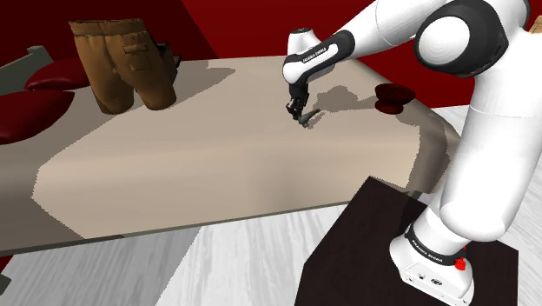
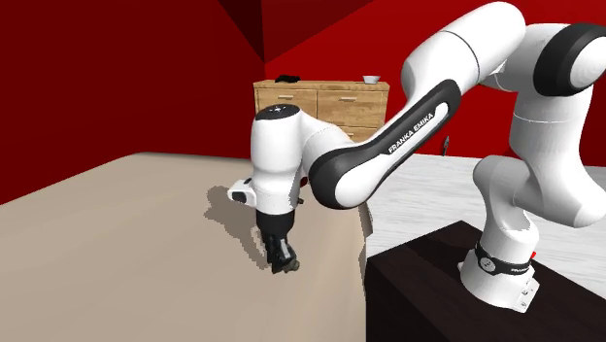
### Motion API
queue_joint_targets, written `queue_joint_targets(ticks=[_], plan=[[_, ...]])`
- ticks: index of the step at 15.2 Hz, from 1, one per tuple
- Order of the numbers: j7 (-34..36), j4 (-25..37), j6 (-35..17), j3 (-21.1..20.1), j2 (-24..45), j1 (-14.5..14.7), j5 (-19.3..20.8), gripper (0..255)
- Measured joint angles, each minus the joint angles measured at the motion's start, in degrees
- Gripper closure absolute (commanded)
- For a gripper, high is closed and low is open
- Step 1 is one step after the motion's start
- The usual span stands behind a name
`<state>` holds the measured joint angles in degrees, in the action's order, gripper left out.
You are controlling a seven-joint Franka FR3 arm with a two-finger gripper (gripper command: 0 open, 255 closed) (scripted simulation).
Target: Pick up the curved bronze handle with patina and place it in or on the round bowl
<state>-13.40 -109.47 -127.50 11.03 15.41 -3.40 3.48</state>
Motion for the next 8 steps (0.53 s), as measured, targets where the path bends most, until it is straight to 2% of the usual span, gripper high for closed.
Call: queue_joint_targets(ticks=[8], plan=[[0.0,2.8,5.5,0.1,-2.7,0.3,0.4,255]])
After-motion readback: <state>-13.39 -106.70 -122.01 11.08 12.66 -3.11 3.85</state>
